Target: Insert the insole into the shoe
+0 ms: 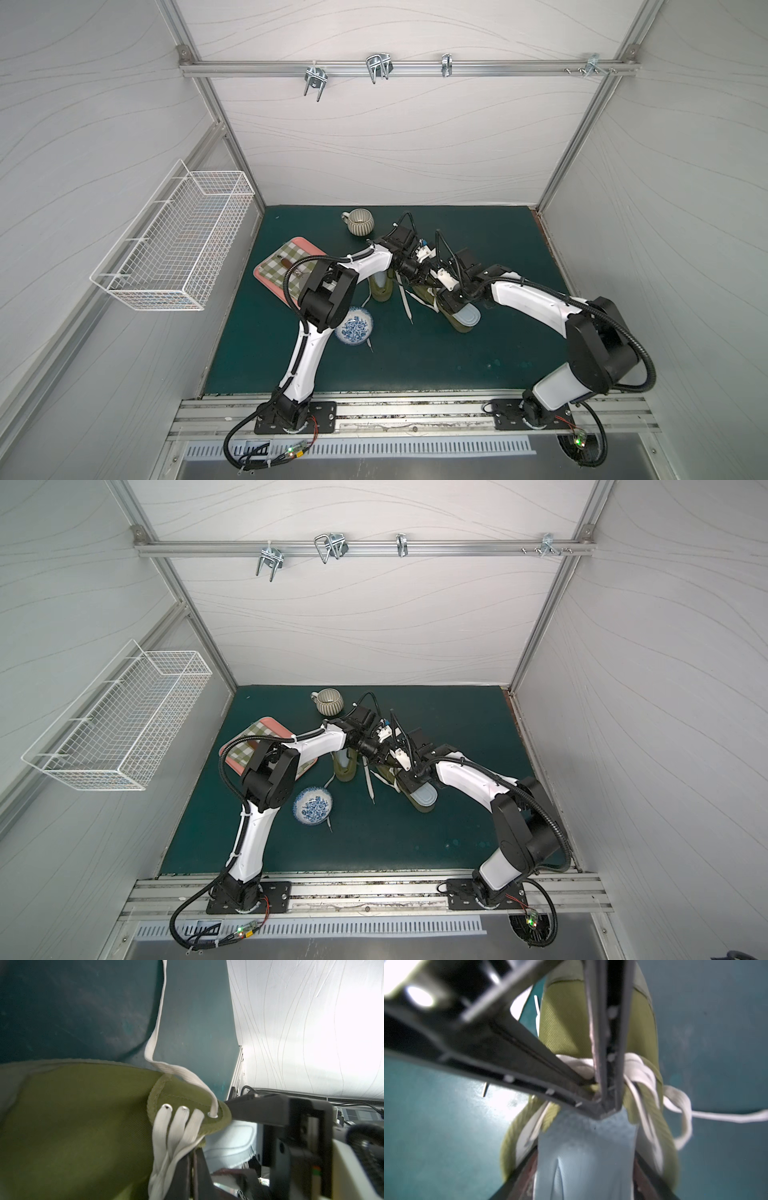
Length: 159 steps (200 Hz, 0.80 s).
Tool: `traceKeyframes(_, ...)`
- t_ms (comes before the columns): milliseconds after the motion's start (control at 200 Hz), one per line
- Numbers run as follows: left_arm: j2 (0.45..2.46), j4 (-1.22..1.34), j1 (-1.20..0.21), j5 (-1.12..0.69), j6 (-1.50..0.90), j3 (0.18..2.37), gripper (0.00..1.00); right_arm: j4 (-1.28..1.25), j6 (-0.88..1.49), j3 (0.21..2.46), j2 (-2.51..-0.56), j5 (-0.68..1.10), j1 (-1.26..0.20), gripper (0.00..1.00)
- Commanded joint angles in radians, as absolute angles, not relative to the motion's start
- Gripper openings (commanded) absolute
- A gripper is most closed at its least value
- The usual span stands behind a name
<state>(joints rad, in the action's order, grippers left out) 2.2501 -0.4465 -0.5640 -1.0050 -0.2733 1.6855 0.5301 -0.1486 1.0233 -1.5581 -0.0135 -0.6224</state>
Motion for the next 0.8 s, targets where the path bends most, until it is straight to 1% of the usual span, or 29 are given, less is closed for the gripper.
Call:
traceKeyframes(0, 2.237, -0.418, -0.565, -0.985, -0.284, 1.691, 0.00, 0.646, -0.126, 1.068, -1.520, -0.066, -0.644, 0.69)
traceKeyframes(95, 2.234, -0.419, -0.564, -0.979, -0.284, 1.690, 0.00, 0.689, -0.117, 1.081, -1.513, -0.079, -0.644, 0.76)
traceKeyframes(140, 2.231, -0.420, -0.563, -0.977, -0.285, 1.687, 0.00, 0.702, -0.112, 1.081, -1.508, -0.080, -0.644, 0.83)
traceKeyframes(180, 2.230, -0.417, -0.563, -0.976, -0.284, 1.687, 0.00, 0.710, -0.110, 1.078, -1.502, -0.084, -0.645, 0.86)
traceKeyframes(280, 2.229, -0.420, -0.563, -0.977, -0.284, 1.686, 0.00, 0.736, -0.105, 1.073, -1.484, -0.085, -0.644, 0.90)
traceKeyframes(460, 2.226, -0.426, -0.563, -0.980, -0.282, 1.690, 0.00, 0.750, -0.110, 1.033, -1.459, -0.073, -0.646, 0.89)
traceKeyframes(680, 2.225, -0.432, -0.563, -0.982, -0.282, 1.692, 0.00, 0.791, -0.086, 1.025, -1.465, -0.056, -0.641, 0.85)
traceKeyframes(790, 2.223, -0.437, -0.563, -0.979, -0.281, 1.693, 0.00, 0.816, -0.069, 1.025, -1.462, -0.030, -0.610, 0.84)
